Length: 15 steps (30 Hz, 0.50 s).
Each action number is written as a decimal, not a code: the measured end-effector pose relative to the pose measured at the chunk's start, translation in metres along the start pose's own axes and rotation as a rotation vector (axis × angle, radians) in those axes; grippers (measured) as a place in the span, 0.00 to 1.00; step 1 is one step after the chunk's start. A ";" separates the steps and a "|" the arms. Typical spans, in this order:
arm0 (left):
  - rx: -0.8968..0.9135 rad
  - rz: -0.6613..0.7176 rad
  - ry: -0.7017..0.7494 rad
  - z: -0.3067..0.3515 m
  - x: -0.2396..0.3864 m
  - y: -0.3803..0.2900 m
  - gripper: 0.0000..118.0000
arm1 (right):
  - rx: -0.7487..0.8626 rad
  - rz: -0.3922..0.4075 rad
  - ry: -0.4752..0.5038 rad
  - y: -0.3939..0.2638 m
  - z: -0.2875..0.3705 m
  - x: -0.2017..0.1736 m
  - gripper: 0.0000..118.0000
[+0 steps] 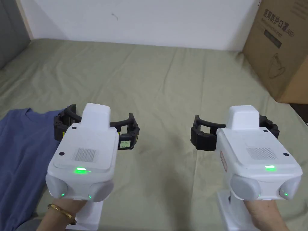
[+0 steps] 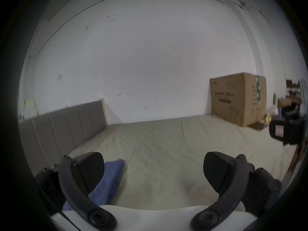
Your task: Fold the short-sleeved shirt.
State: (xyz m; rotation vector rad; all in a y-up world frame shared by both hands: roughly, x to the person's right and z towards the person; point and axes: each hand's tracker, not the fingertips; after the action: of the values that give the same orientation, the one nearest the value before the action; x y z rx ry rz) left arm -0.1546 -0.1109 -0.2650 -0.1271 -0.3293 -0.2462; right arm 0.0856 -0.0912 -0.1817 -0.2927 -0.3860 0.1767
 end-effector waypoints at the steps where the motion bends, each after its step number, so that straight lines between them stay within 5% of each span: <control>1: 0.010 -0.190 0.037 -0.003 0.004 0.002 1.00 | 0.008 0.178 -0.037 0.004 -0.005 -0.004 1.00; 4: 0.181 -0.855 0.105 -0.011 0.017 -0.004 1.00 | 0.163 0.863 -0.148 0.006 -0.014 -0.022 1.00; 7: 0.403 -1.480 0.093 -0.017 0.020 -0.021 1.00 | 0.393 1.520 -0.149 -0.007 -0.013 -0.028 1.00; 9: 0.568 -1.778 0.067 -0.018 0.017 -0.033 1.00 | 0.542 1.826 -0.121 -0.019 -0.010 -0.025 1.00; 12: 0.684 -1.795 -0.033 -0.010 0.016 -0.037 1.00 | 0.606 1.974 -0.033 -0.025 -0.002 -0.021 1.00; 15: 0.606 -1.602 -0.039 -0.005 0.019 -0.027 1.00 | 0.500 1.853 -0.001 -0.017 0.002 -0.023 1.00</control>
State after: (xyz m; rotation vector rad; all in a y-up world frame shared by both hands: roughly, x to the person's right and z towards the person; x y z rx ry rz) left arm -0.1429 -0.1416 -0.2609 0.7832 -0.4729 -1.7045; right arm 0.0653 -0.1119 -0.1823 -0.0659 0.0559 2.0545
